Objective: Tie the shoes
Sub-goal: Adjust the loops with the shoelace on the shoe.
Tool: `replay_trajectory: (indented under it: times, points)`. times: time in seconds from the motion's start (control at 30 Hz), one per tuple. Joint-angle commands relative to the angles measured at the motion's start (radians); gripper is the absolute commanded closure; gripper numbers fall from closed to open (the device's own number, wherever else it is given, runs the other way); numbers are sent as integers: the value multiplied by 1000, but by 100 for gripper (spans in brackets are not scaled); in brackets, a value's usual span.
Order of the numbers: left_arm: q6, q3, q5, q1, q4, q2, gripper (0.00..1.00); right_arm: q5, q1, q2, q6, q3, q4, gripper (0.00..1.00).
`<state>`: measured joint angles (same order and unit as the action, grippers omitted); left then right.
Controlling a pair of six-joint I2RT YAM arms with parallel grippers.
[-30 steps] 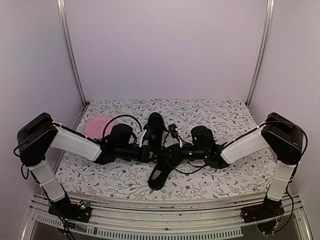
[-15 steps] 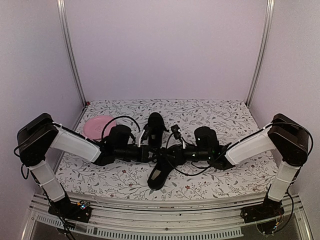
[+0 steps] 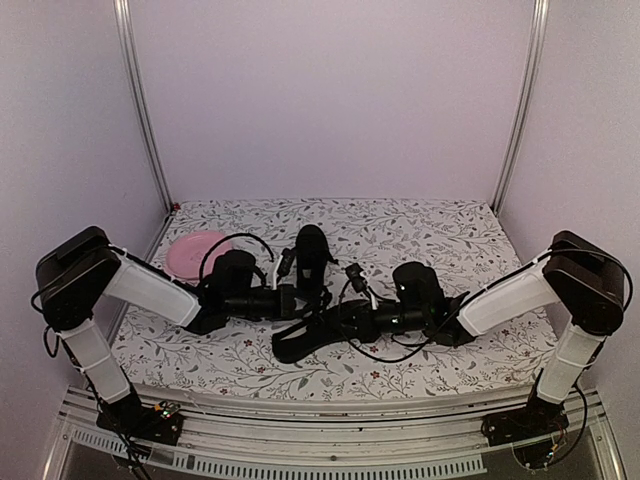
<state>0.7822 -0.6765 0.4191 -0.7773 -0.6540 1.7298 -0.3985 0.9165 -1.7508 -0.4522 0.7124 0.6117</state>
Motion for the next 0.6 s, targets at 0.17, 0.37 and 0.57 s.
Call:
replay_trajectory:
  times: [0.17, 0.37, 0.57]
  points:
    - [27, 46, 50, 14, -125, 24, 100, 109, 8, 23, -43, 62, -12, 70]
    - [20, 54, 55, 14, -127, 27, 100, 116, 8, -52, -31, 160, -50, 65]
    - [17, 50, 55, 15, -129, 30, 100, 87, 11, -100, -9, 210, -77, 63]
